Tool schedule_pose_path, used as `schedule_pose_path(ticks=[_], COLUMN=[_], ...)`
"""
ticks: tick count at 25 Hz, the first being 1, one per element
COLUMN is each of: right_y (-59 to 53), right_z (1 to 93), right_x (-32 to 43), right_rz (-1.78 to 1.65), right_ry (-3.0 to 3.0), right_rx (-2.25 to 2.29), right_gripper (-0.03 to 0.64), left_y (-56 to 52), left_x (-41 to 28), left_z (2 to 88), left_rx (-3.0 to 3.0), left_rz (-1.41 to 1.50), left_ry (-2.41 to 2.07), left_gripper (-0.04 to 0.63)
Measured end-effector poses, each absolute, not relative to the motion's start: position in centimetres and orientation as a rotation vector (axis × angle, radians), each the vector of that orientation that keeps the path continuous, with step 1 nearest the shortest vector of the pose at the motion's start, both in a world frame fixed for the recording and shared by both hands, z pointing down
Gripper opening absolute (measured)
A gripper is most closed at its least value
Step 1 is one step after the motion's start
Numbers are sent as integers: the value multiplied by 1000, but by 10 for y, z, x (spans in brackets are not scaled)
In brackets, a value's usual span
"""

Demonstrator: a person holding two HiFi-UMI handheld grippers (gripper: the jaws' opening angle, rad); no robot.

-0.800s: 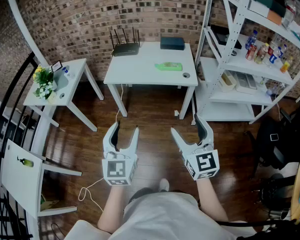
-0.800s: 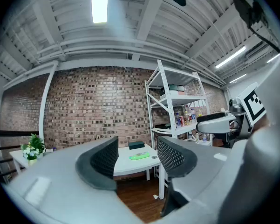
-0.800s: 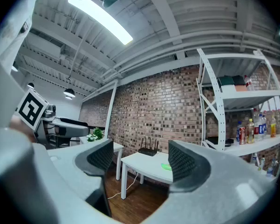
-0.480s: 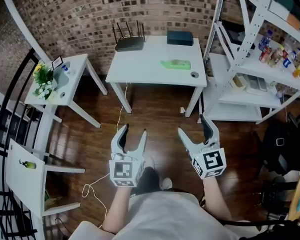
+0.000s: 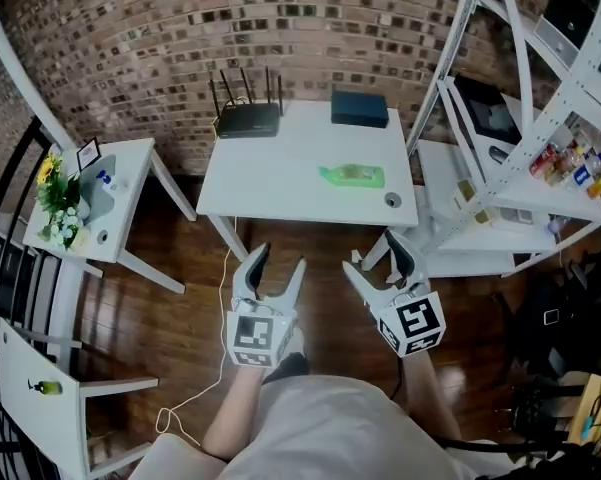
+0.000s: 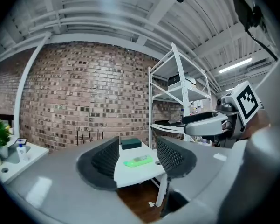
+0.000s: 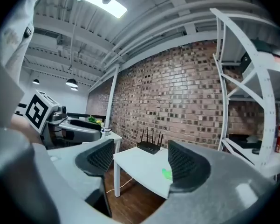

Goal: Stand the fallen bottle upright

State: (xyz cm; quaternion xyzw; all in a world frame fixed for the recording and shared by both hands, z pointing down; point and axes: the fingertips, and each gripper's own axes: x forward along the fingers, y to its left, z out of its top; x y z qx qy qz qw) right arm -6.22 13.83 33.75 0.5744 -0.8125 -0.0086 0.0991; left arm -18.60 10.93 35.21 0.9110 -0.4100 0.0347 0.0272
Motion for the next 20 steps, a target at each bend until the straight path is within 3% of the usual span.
schedule_pose_path(ticks=[8,20], right_y=[52,-90], right_z=[371,413], right_x=[-63,29], right_rz=[35,157], right_ry=[-2359,-2395], right_rx=[1556,1401], right_gripper=[353,353], left_y=[11,-103], left_x=[-168,-77], left_z=[376,429], left_rx=[2849,2693], left_rz=[164,346], left_ry=[-1169,-1134], left_gripper=[250,252])
